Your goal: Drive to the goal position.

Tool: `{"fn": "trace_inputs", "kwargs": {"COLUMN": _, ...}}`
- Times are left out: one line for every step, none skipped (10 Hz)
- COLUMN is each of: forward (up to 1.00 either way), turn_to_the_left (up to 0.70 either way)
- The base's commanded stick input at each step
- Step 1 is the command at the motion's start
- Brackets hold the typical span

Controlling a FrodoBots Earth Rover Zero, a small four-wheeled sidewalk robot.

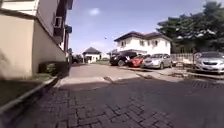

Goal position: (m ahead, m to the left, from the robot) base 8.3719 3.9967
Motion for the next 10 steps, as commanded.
{"fn": "trace_inputs", "kwargs": {"forward": 0.7, "turn_to_the_left": 0.35}}
{"fn": "trace_inputs", "kwargs": {"forward": 0.7, "turn_to_the_left": 0.35}}
{"fn": "trace_inputs", "kwargs": {"forward": 0.7, "turn_to_the_left": 0.35}}
{"fn": "trace_inputs", "kwargs": {"forward": 0.7, "turn_to_the_left": 0.35}}
{"fn": "trace_inputs", "kwargs": {"forward": 0.7, "turn_to_the_left": 0.35}}
{"fn": "trace_inputs", "kwargs": {"forward": 0.7, "turn_to_the_left": 0.35}}
{"fn": "trace_inputs", "kwargs": {"forward": 0.7, "turn_to_the_left": 0.16}}
{"fn": "trace_inputs", "kwargs": {"forward": 0.7, "turn_to_the_left": 0.0}}
{"fn": "trace_inputs", "kwargs": {"forward": 0.7, "turn_to_the_left": 0.0}}
{"fn": "trace_inputs", "kwargs": {"forward": 0.7, "turn_to_the_left": 0.0}}
